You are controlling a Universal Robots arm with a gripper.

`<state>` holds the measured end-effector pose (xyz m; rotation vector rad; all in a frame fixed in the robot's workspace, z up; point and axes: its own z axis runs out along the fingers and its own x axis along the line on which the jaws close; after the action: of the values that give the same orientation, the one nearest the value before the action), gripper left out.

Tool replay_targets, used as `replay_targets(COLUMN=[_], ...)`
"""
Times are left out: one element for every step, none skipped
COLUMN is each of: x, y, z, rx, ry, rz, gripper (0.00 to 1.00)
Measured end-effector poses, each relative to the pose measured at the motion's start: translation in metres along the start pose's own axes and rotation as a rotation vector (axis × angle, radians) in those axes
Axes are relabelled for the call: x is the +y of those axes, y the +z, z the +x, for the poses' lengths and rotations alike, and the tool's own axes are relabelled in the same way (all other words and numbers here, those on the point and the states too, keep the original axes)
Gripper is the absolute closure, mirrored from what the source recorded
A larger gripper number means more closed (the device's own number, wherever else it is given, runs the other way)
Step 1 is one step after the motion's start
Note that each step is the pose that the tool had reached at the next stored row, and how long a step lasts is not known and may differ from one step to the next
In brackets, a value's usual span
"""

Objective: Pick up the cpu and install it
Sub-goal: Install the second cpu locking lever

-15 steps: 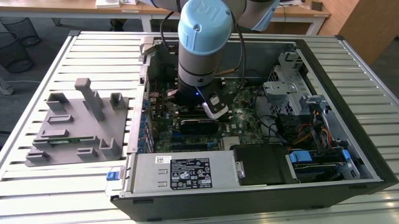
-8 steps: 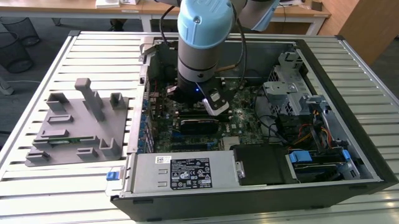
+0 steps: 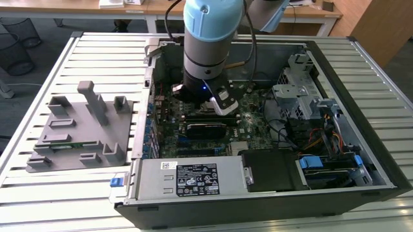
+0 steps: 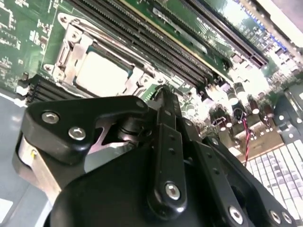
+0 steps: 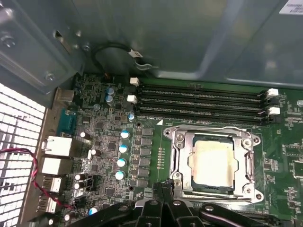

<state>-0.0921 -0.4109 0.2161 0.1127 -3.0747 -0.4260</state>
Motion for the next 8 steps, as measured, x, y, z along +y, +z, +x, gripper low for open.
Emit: replay_targets(x=[0.0003,0.0007,0.0011,0.0015,0.0020,0.0025,0.0029,0.0032], y=[-0.0012,-0.0025,-0.0038,-0.0053,-0.0071,-0.0088,-0.0103,-0.0114], z=[0.0000,0.0001,0.0001,0.0001,0.0002,0.0002,0.0003,0.0003], rx=[0.0000,0.0001,0.0001,0.0002,0.0001,0.0002,0.0003,0.0003], ry=[0.000,0.000,0.000,-0.001,-0.001,-0.001,-0.001,-0.001], rz=[-0.0001,-0.0001,-0.0001,-0.0001,-0.0002,-0.0002,0.0000,0.0000], gripper=[0.89,0.89,0.89,0.89,0.89,0.89,0.89,0.89])
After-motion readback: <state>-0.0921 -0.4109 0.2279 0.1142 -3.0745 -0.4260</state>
